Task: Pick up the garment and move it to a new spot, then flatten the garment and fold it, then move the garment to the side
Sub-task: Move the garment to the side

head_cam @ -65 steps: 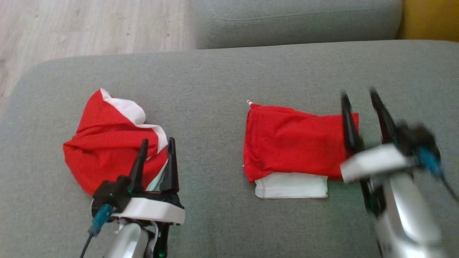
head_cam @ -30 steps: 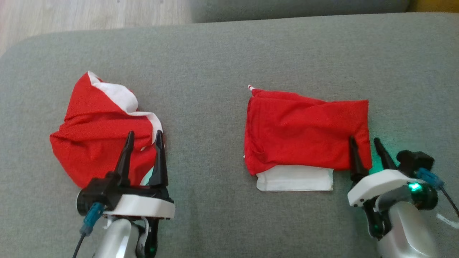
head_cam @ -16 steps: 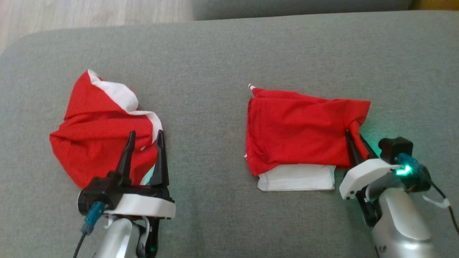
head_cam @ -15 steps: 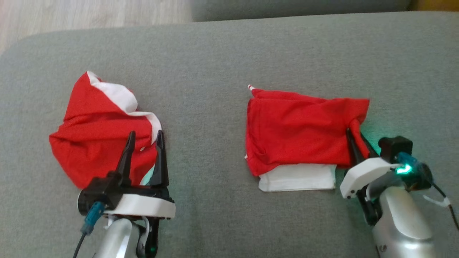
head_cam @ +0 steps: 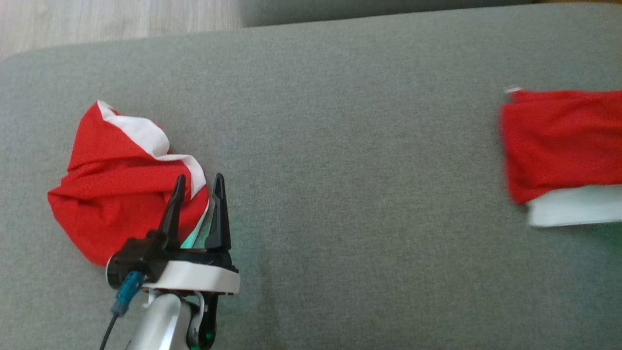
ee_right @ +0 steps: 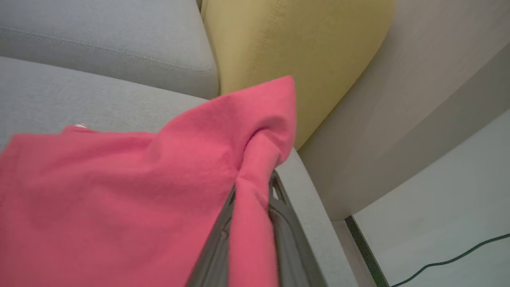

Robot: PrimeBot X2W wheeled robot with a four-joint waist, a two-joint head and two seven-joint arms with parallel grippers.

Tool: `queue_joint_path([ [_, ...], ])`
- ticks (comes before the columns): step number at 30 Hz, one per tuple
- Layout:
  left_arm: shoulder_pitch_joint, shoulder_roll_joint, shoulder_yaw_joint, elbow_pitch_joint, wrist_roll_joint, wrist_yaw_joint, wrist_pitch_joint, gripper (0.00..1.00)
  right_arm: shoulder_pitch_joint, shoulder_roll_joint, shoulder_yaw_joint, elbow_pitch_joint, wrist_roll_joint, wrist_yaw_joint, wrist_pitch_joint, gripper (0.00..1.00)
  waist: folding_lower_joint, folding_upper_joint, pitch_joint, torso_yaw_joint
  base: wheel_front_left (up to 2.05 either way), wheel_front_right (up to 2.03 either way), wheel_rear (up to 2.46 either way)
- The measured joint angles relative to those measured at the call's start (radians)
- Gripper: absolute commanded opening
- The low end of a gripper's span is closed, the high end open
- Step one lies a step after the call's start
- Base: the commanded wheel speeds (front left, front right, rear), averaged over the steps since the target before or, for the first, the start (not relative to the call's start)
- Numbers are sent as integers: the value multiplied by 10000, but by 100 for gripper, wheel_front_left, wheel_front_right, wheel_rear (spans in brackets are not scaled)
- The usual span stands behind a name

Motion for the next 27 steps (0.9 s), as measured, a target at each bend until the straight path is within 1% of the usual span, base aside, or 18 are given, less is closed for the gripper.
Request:
queue_joint_path([
  [2, -38, 0, 4, -12, 0, -8, 0, 100, -151, -117, -433, -109, -142, 0, 86, 0, 0, 0, 134, 31, 0, 0, 0],
  [5, -66, 2, 8, -10, 0, -56, 2, 100, -361, -113, -742, -198, -428, 0, 188, 0, 2, 0, 340, 83, 0, 0, 0],
  [16, -430, -2, 36, -10, 13, -98, 0, 100, -589, -71, -1440, -332, -826, 0, 261, 0, 1, 0, 819, 199, 0, 0, 0],
  [17, -430, -2, 42, -8, 13, -102, 0, 100, -605, -38, -1455, -376, -830, 0, 255, 64, 1, 0, 830, 193, 0, 0, 0],
  [18, -430, -2, 50, 2, 13, -150, 0, 100, -613, -12, -1486, -410, -830, 0, 240, 100, 1, 0, 836, 186, 0, 0, 0],
  [23, -428, -6, 48, 100, 13, -184, 0, 100, -650, 234, -1586, -462, -842, 0, -6, 100, 0, 0, 632, 163, 0, 0, 0],
  [27, -410, -6, 81, 142, 13, -173, 0, 100, -648, 811, -1083, -742, -825, 0, -161, 100, 0, 0, 270, 99, 0, 0, 0],
])
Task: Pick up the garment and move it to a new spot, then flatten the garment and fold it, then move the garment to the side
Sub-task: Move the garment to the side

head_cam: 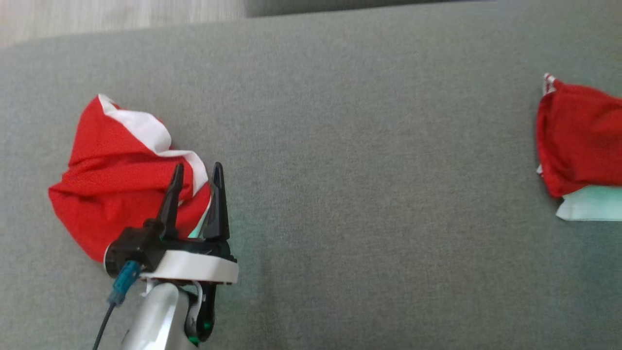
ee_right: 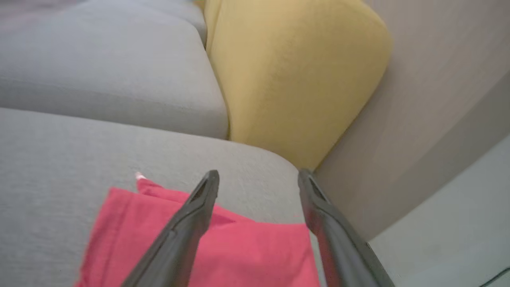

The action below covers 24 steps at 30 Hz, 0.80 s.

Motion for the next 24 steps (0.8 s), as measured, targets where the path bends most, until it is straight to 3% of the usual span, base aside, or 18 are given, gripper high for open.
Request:
queue_joint_path([
  [6, 337, 0, 12, -63, -17, 67, 0, 100, 100, 913, 918, -949, 568, 0, -347, 100, -1, 0, -822, -84, 0, 0, 0],
  [12, 808, 0, 290, -234, -119, 136, 0, 100, 769, 2217, 2023, -1988, 1745, 0, -414, 100, -2, 0, -1553, -166, 0, 0, 0],
  [24, 1338, 2, 412, -249, -71, 90, 0, 100, 3341, 2558, 3149, -2909, 3785, 0, -1482, 100, -1, 0, -2095, -49, 0, 0, 0],
])
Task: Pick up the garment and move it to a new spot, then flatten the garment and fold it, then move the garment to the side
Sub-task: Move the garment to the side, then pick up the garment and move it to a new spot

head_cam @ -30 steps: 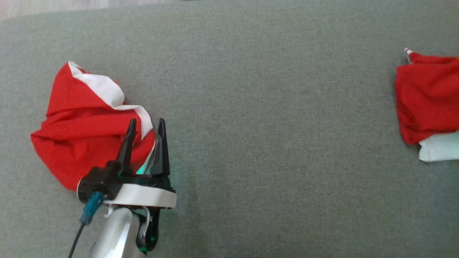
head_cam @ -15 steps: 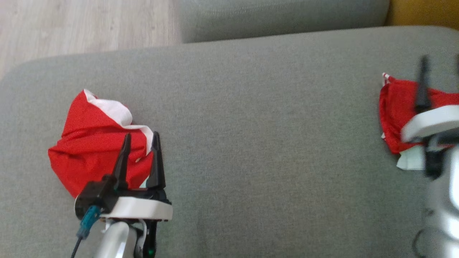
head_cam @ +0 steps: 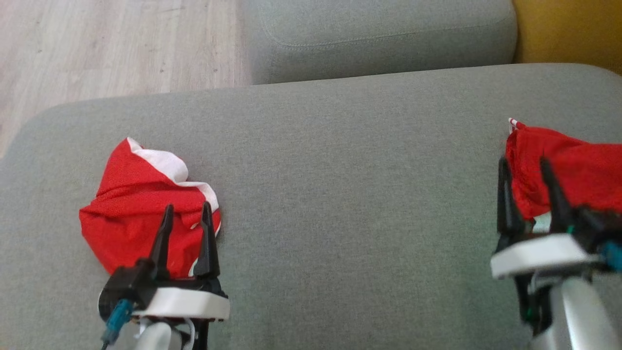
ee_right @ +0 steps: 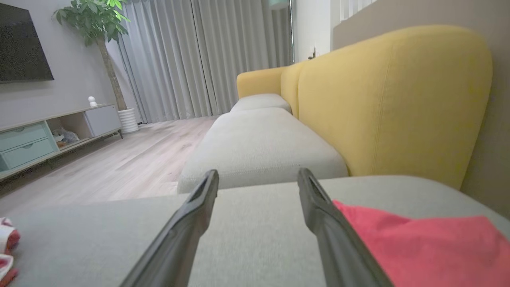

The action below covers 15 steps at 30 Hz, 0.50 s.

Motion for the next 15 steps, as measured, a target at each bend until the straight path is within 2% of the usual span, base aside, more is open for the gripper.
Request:
queue_joint_path([
  [3, 201, 2, -12, -127, -17, 75, 0, 100, 743, 13, 259, 109, 527, 0, -278, 100, -1, 0, -26, 6, 0, 0, 0],
  [6, 375, 4, -31, -155, -63, 176, 0, 100, 1180, 31, 316, 130, 543, 0, -531, 100, 0, 0, -14, -28, 0, 0, 0],
  [15, 455, 6, -25, -341, -123, 265, 0, 100, 1261, 31, 349, 123, 715, 0, -775, 100, 1, 0, -10, -133, 0, 0, 0],
])
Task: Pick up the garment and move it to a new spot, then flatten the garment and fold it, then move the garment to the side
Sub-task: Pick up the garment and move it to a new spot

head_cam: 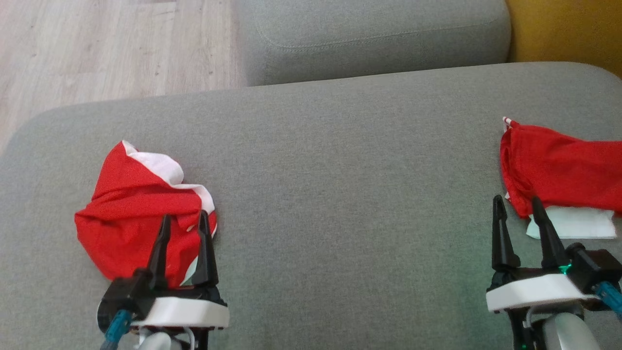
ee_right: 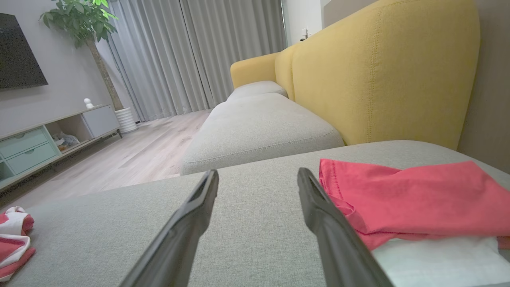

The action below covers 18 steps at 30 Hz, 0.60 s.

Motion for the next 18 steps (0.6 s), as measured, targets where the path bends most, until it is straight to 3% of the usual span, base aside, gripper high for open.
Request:
queue_joint_path([
  [18, 32, 2, -40, -92, 0, 10, 0, 100, 1, 0, -15, -82, 163, 0, -27, 100, 0, 0, -60, 123, 0, 0, 0],
])
